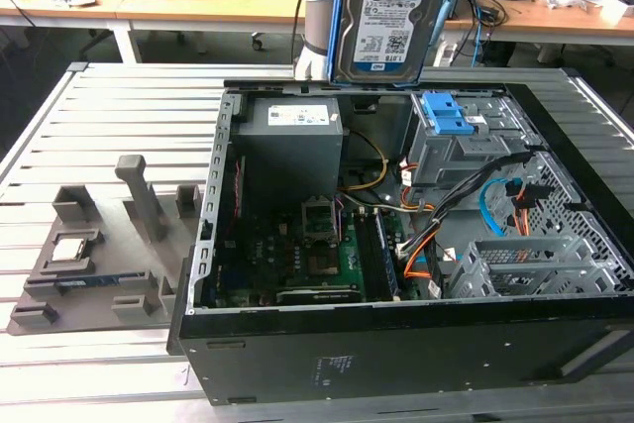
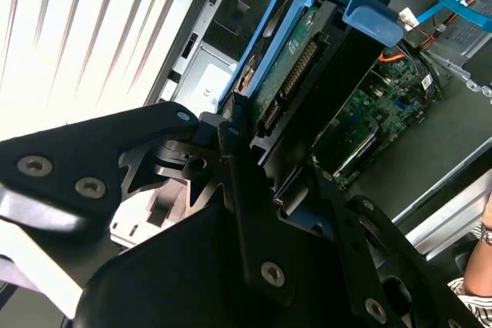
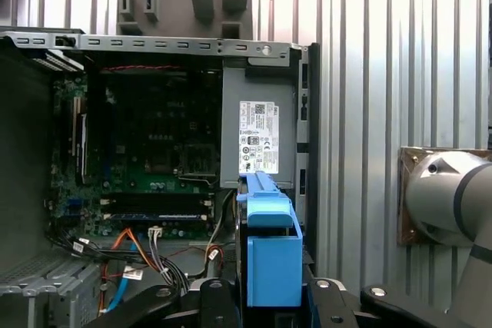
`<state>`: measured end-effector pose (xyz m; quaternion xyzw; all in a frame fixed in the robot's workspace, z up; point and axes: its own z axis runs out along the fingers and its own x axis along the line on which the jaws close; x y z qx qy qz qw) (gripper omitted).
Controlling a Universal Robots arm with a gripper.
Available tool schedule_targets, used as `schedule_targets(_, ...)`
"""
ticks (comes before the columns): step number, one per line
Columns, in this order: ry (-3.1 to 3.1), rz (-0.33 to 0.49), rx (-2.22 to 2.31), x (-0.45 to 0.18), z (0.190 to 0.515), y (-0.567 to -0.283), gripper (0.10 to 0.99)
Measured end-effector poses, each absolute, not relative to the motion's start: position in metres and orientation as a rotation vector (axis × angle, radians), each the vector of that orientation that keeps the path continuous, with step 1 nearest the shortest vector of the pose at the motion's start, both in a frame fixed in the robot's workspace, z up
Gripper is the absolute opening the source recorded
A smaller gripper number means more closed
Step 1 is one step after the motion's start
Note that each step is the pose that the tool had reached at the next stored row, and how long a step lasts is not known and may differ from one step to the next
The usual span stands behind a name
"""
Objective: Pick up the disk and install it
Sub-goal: 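Pick up the disk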
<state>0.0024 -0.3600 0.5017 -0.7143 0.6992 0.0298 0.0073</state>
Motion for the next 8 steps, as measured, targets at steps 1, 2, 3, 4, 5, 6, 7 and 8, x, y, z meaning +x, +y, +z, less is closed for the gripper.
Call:
schedule_targets(1,2.186,0.093,-2.234,0.002,0.502,-0.362,0.365)
schedule_targets(2,2.186,0.093,-2.234,0.002,0.502,-0.365,0.365)
schedule_targets(3,2.186,0.093,-2.234,0.002,0.502,-0.367,0.365)
schedule_targets(4,2.186,0.093,-2.234,0.002,0.502,-0.37,0.365)
schedule_targets(5,2.186,0.093,-2.233,0.002,0.502,-0.373,0.365)
schedule_targets(6,2.187,0.093,-2.234,0.002,0.502,-0.375,0.365)
schedule_targets(7,2.186,0.093,-2.234,0.002,0.501,-0.378,0.365)
schedule_targets(8,2.186,0.093,-2.234,0.002,0.501,-0.381,0.365)
